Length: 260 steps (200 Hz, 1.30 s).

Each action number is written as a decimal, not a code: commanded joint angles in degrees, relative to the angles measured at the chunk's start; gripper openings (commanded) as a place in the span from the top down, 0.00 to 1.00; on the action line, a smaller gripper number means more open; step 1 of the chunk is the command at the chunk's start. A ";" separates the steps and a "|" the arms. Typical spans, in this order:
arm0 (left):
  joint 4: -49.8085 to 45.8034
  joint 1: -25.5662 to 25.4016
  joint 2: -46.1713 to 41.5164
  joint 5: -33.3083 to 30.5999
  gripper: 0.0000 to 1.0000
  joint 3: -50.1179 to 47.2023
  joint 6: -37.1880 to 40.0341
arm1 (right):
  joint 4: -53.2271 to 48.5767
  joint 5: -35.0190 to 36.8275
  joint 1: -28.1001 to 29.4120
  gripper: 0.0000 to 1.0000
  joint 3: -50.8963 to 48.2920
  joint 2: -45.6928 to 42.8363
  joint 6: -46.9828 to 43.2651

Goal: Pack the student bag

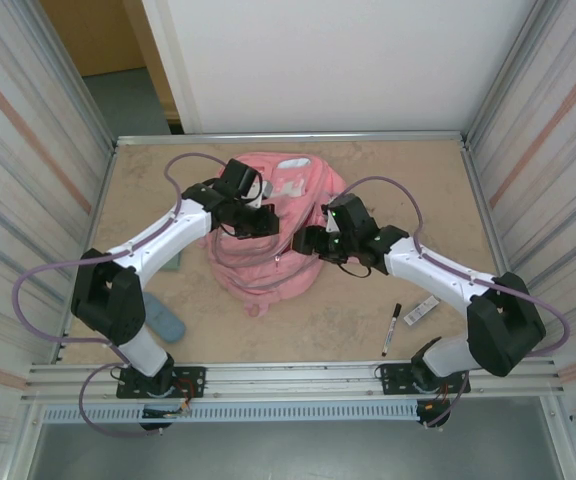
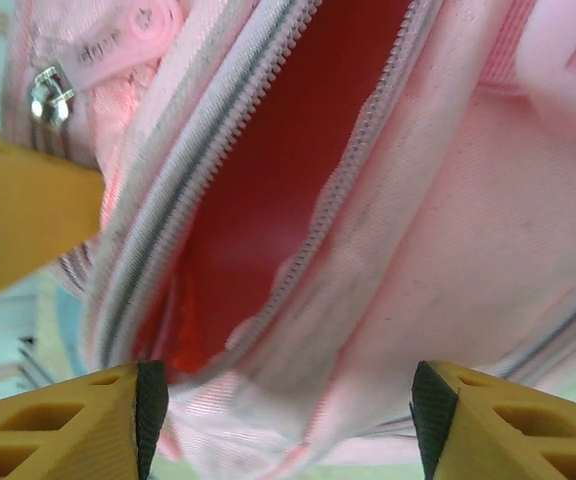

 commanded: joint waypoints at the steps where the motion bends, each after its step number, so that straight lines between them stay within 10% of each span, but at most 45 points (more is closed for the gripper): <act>1: 5.91 -0.59 -0.38 1.89 1.00 1.80 0.53 | -0.25 -1.55 0.85 0.34 2.16 -0.52 12.54; 98: 5.97 -2.40 1.04 2.32 1.00 2.49 0.18 | 4.25 2.38 1.45 0.61 5.60 3.38 18.08; 141: 8.28 -1.36 -0.62 3.87 1.00 0.77 -0.76 | 5.84 1.48 1.72 0.59 5.95 7.31 22.07; 179: 10.72 0.47 -3.39 7.59 0.51 -1.91 -3.56 | 9.62 3.56 1.85 0.98 6.47 6.45 22.79; 260: 8.55 -9.87 -23.88 -5.99 0.54 -21.12 -18.42 | 14.63 -2.89 0.74 0.95 10.70 12.13 27.00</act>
